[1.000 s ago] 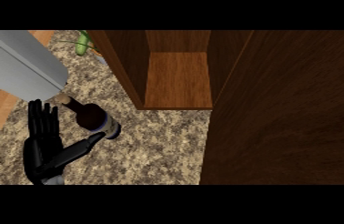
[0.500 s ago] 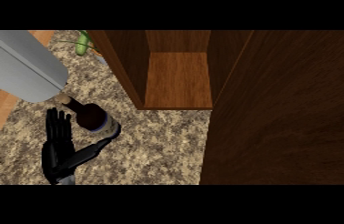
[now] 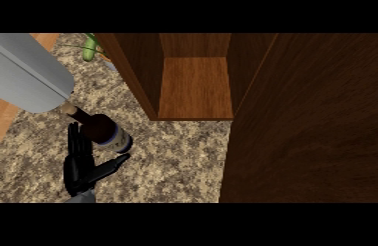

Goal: Pick up the wine, place it into the cabinet and close the cabinet

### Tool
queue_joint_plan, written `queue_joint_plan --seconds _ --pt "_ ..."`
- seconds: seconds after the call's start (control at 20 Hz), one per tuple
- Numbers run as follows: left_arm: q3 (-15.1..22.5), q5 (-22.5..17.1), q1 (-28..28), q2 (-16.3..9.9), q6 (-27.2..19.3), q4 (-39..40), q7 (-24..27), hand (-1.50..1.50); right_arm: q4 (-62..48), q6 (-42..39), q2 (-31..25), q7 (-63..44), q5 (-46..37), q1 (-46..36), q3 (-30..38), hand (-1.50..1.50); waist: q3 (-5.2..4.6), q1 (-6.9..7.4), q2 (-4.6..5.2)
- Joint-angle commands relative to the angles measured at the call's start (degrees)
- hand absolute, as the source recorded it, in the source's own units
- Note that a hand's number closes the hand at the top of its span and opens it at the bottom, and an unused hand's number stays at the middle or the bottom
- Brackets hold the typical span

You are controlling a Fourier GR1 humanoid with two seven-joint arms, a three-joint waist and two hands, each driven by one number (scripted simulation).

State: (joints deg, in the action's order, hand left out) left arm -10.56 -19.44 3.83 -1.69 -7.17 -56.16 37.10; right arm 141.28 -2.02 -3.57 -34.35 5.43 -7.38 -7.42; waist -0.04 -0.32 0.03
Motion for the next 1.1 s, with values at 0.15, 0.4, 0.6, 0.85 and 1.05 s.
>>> queue_joint_plan --seconds 0.15,0.4,0.6,0.85,1.05 --pt "-2.82 -3.97 3.02 -0.04 8.03 11.16 7.58 -1.5 4.63 -2.32 -1.52 -0.87 6.15 1.89 4.14 -1.5 0.02 0.03 -0.01" --pt "-4.2 -4.21 8.75 -0.28 11.91 21.35 13.64 -1.5 2.12 -0.6 0.97 -0.7 -0.06 0.91 -1.95 -1.5 -0.01 0.03 0.03" --pt "-5.76 -3.3 15.34 -2.14 12.61 31.48 17.44 -1.5 3.96 -1.53 0.41 -0.71 1.59 3.28 -1.2 -1.5 -0.02 -0.36 0.12" --pt "-5.76 -2.99 17.69 -2.71 14.38 34.72 20.42 -1.5 3.02 -1.31 -0.13 -2.67 2.7 -0.07 1.03 -1.5 -0.02 -0.31 0.13" --pt "-5.31 -3.08 17.23 -1.12 10.33 31.43 20.4 -1.5 3.98 -0.2 0.69 -4.89 1.6 -0.86 -0.65 -1.5 -0.01 -0.1 0.06"
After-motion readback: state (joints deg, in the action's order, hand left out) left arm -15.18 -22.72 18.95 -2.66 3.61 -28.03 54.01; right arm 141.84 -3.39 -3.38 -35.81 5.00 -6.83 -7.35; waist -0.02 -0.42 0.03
